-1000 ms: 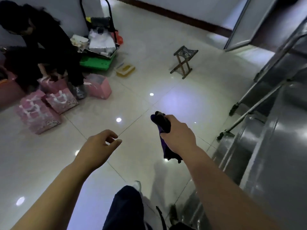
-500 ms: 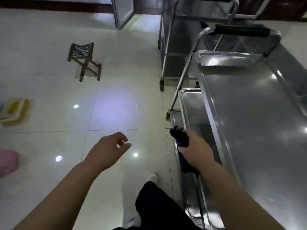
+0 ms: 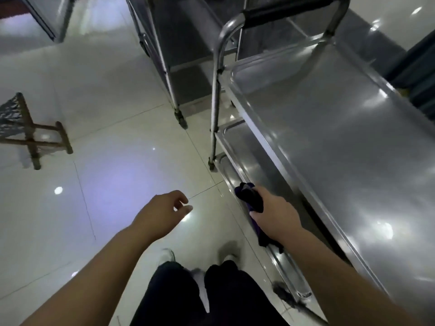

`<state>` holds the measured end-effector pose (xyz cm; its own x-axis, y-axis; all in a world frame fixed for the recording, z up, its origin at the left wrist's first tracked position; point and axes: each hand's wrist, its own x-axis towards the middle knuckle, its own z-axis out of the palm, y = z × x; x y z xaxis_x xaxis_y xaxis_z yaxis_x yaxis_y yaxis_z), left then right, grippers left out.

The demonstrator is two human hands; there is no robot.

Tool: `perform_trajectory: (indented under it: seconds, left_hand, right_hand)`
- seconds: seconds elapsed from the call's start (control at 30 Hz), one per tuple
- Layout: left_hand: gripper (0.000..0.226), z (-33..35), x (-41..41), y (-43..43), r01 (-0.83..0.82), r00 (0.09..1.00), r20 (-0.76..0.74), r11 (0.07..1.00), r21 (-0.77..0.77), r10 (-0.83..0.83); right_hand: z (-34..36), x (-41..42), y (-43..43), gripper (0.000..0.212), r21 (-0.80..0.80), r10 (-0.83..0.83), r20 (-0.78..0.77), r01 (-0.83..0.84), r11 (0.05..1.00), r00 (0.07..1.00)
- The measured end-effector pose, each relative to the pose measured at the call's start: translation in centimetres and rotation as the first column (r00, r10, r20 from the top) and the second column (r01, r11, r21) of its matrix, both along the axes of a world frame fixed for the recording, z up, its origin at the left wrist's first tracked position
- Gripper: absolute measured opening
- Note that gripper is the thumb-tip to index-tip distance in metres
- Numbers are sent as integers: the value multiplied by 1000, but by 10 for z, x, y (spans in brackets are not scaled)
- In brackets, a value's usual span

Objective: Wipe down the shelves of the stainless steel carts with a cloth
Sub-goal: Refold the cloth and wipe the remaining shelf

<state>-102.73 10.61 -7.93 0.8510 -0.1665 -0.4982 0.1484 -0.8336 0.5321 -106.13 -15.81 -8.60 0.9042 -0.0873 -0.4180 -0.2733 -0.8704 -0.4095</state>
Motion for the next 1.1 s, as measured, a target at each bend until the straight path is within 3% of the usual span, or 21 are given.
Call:
perform_trajectory:
  seconds: [0.17,0.43,0.7,0.93,1.1]
  left_hand:
    - [20,-45,92,14,260,964,-74,965,44,-256]
    - [23,-123,223,37,627,779,-72,774,90,-623]
    - [22,-265,254,20,646,763,-40,763,32,-645]
    - [13,-412,255,-6,614,790,2,789,-21,-614]
    - [19,-500,273,-24,620,782,78,785,1,-618]
  right_hand:
    - [-37,41,27,53,12,-157,-53,158,987,986]
    - [-111,89,92,51,-12,-503,-47,503,864,863]
    - [-243,85,116,51,46,-628,-56,630,775,776]
    - [-391,74,89,50,43,-666,29,665,745,745]
    - [-488,72,87,47,-24,-657,91,661,750,748]
